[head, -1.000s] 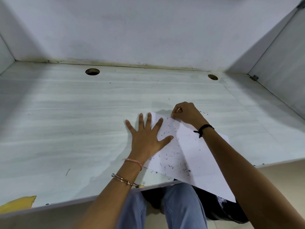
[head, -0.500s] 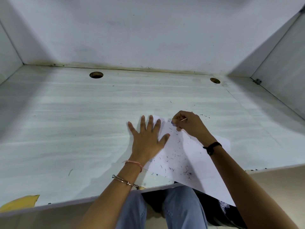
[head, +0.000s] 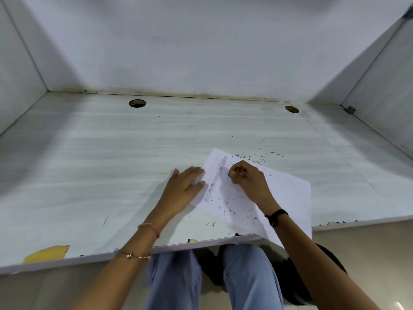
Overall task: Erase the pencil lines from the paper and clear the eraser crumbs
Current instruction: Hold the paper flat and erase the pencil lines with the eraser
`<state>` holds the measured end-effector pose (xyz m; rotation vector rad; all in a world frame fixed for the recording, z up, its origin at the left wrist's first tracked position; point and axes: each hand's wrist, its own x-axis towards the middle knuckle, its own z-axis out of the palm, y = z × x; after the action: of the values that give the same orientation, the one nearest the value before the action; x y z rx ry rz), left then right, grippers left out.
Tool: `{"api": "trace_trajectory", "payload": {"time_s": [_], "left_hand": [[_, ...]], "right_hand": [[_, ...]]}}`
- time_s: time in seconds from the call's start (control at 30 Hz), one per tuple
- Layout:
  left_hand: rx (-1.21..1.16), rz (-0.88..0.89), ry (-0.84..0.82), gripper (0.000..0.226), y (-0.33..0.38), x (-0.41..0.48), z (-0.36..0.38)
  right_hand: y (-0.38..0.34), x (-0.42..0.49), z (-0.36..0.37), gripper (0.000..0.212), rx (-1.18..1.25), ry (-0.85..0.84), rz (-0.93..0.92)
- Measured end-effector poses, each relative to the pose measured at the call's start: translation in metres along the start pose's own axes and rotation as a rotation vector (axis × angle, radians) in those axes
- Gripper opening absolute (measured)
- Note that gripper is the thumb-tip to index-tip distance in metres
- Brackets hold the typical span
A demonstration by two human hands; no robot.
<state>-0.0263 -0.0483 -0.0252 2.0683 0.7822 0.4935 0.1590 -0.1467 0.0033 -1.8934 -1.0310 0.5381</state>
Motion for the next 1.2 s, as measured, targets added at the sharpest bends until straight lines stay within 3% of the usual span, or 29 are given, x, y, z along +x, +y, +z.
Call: {"api": "trace_trajectory", "payload": {"time_s": [0.1,0.2,0.3,0.47,0.6,0.73,0.87,1.0,1.13,1.2], "left_hand": [[0.340,0.046,-0.104,0.094,-0.004,-0.011,0.002],[0.630,0.074,-0.095,0.107,-0.007,-0.016,0.010],[0.719,0.079,-0.092,0.117,-0.008,-0.015,0.014],[0.724,0.088,-0.064,0.109,-0.010,-0.015,0.017],[0.734,0.084,-0.086,0.110,-0.007,-0.014,0.016],[0.710,0.092,-0.051,0.110,-0.010,-0.014,0.019],[0.706,0.095,-0.045,0.112,-0.009,-0.015,0.018],[0.699,0.111,-0.028,0.110,-0.011,-0.014,0.019],[0.714,0.102,-0.026,0.108,-0.010,-0.015,0.020],[0.713,0.102,-0.027,0.109,-0.010,-0.015,0.020]], "right_hand": [[-0.009,-0.006,0.004,0.006,0.013,-0.022,0.032],[-0.026,-0.023,0.018,0.013,-0.048,-0.188,-0.030],[-0.035,-0.033,0.032,0.015,-0.081,-0.305,-0.064],[-0.042,-0.031,0.031,0.010,-0.186,-0.316,-0.115],[-0.050,-0.032,0.028,0.007,-0.273,-0.449,-0.139],[-0.056,-0.019,0.026,0.006,-0.306,-0.331,-0.135],[-0.062,-0.024,0.028,0.004,-0.374,-0.505,-0.102],[-0.063,-0.014,0.028,0.005,-0.369,-0.372,-0.111],[-0.064,-0.018,0.029,0.004,-0.424,-0.553,-0.078],[-0.063,-0.014,0.027,0.004,-0.409,-0.494,-0.084]]}}
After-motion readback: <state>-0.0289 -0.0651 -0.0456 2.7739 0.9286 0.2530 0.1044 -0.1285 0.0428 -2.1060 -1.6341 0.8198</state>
